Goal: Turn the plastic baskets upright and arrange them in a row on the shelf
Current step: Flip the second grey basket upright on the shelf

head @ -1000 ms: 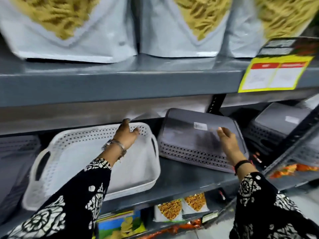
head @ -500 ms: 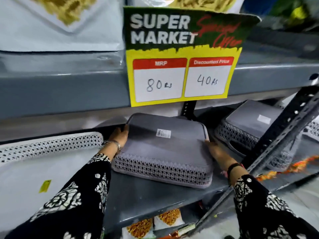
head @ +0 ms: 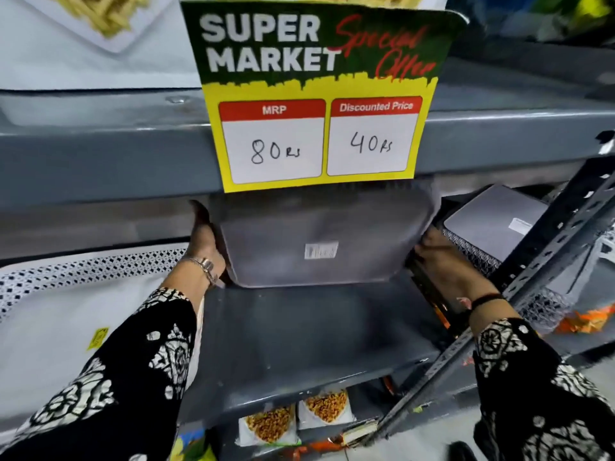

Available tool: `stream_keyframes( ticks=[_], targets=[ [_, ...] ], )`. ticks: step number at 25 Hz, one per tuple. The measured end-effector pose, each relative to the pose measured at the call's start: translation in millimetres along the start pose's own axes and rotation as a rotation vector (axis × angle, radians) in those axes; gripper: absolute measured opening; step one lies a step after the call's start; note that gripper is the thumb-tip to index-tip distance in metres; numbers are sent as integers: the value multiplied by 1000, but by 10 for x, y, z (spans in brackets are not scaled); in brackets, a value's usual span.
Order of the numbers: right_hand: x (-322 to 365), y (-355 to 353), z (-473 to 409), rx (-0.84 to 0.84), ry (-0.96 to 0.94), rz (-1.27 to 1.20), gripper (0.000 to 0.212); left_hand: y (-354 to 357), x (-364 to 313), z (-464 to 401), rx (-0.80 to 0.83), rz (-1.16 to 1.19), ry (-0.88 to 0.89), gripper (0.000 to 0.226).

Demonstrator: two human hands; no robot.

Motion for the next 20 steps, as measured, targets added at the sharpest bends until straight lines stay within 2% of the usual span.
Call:
stream_keyframes(
  ticks=[1, 4, 6, 7, 9, 11, 12, 17, 20],
  targets=[
    [-33, -60, 36, -53, 44, -42, 39, -51, -12, 55, -10, -43, 18, 79],
    [-314, -155, 178, -170, 246, -333, 33, -254, 168, 248, -66, -315, -56, 30],
    [-401, -142, 273, -194, 315, -475, 37, -307, 302, 329, -87, -434, -97, 28],
    [-441, -151, 276, -207, 325, -404, 39, -337, 340, 318, -121, -538, -96, 31],
    [-488, -221, 234, -228, 307, -68, 30, -367, 396, 319, -170, -742, -75, 28],
    [-463, -385, 191, -363, 288, 301, 30, -396, 481, 345, -217, -785, -87, 29],
    [-449, -426, 184, -408, 276, 376, 31, -436, 542, 314, -232, -793, -80, 32],
    [-484, -440, 225, -425, 222, 454, 35, -474, 706, 349, -251, -834, -55, 32],
    [-515, -436, 250, -403, 212, 508, 28, -437, 727, 430, -264, -875, -42, 35]
  ],
)
Point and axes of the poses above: each hand's wrist, its own z-axis away from the middle knuckle, its own y-axis out of the palm, x = y × z, the point moved 9 cm from there along -z, towards the middle knuckle, and after that the axes turned 9 degrees about -z, right-handed, at the moved point
